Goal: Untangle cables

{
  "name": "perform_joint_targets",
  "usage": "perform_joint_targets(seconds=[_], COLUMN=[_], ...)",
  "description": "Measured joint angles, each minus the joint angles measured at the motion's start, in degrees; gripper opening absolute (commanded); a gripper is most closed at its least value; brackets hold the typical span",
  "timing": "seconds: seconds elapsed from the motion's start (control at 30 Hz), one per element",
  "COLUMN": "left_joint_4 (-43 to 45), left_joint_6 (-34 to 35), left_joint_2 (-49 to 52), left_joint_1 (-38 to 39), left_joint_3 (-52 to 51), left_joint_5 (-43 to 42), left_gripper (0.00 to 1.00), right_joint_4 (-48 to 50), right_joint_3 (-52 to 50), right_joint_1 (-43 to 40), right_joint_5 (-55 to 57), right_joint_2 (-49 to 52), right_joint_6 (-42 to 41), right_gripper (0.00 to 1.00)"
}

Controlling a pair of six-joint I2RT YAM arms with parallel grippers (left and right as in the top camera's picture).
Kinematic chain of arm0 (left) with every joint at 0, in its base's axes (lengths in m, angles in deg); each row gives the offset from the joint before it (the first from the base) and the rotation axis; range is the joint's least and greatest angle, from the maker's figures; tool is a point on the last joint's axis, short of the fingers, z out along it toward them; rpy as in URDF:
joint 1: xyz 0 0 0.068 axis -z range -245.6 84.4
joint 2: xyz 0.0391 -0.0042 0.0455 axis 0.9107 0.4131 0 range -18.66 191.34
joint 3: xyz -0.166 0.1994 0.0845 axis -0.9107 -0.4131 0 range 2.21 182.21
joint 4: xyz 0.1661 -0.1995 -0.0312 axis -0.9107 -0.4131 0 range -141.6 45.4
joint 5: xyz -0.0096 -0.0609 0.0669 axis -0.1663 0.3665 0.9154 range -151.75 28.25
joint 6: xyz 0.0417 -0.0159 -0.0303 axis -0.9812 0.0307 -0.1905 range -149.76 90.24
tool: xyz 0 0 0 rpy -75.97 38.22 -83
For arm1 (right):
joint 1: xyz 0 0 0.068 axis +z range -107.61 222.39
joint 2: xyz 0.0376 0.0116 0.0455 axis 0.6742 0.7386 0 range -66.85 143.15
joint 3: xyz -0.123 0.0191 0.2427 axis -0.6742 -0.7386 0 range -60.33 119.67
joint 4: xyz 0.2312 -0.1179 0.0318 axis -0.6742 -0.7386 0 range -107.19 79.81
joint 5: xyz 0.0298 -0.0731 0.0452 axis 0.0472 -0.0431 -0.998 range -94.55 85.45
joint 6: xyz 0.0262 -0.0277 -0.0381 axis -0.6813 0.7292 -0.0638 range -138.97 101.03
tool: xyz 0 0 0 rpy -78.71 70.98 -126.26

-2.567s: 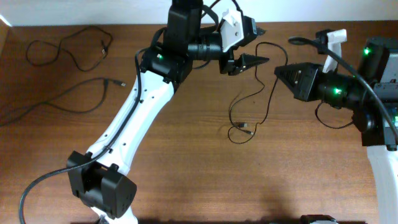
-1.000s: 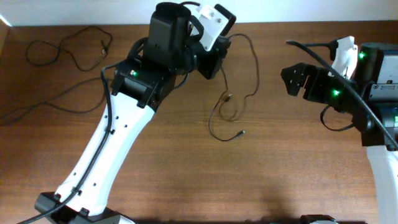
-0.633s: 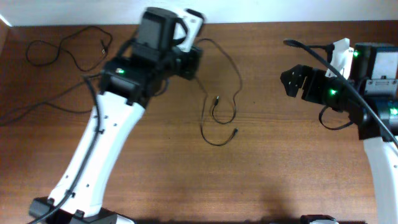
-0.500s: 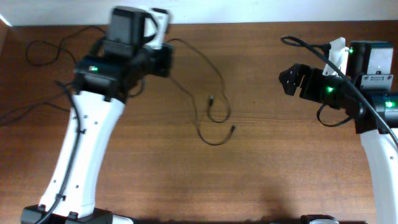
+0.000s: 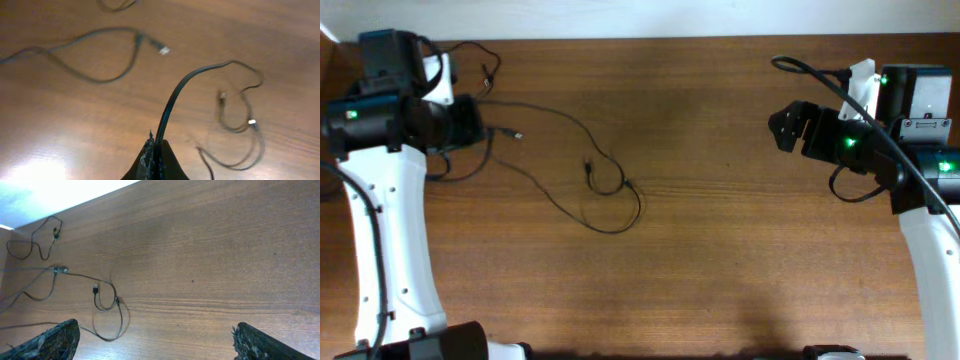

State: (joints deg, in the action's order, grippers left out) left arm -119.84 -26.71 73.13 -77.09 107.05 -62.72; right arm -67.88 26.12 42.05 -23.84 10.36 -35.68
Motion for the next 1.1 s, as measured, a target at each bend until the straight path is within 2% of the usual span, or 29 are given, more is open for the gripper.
perform_joint_targets(seconds=[0.33,0.5,0.73,1.1], left_joint_4=[-1.7,-1.77,-2.14,0.48], left_joint_6=[-0.44,-0.46,1.75,2.27], left_joint_2=[9.6,13.31,17.53,21.09], left_joint_1=[-7.56,-11.8,-17.75,-26.71], left_joint_3=[0.0,0.0,0.0,0.0], left_joint_5=[14.86,18.05,26.97,33.22], left_gripper=[0.0,0.0,0.0,0.0], right_joint_4=[0.48,0.72,0.87,0.9], right_joint_3=[0.0,0.0,0.0,0.0], right_joint_1=[0.0,0.0,0.0,0.0], right_joint_5=[0.0,0.0,1.09,4.13], right_joint_2=[0.0,0.0,0.0,0.0], right_joint_6=[-0.02,-0.02,0.02,0.0], right_gripper=[0.99,0.98,0.99,0.98])
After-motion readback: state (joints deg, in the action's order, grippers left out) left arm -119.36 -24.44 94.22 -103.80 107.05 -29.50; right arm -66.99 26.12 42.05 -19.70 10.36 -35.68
